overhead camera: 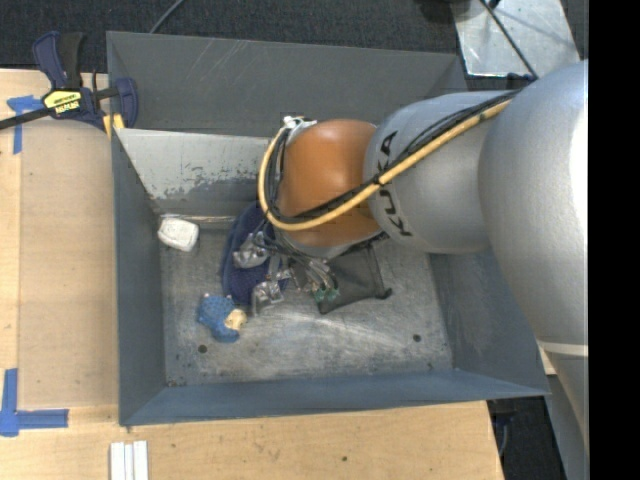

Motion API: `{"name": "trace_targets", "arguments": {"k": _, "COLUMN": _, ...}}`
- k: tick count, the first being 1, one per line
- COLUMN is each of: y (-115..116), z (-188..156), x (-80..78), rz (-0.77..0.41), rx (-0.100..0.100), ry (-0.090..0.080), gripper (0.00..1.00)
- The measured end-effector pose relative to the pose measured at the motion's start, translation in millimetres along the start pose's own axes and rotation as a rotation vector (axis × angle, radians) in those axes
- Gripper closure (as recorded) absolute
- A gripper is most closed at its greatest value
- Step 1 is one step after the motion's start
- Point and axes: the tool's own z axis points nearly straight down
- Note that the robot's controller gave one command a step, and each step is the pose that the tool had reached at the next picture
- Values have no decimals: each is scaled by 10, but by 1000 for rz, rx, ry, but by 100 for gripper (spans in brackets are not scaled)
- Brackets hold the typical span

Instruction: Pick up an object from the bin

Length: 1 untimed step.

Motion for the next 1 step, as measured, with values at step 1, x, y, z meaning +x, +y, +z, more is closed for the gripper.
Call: {"name": "trace_targets", "arguments": {"k": 1, "y": 68, "z": -1258, "x": -43, "rz": -18, "rx": 4, "ry": 27, "gripper": 100}}
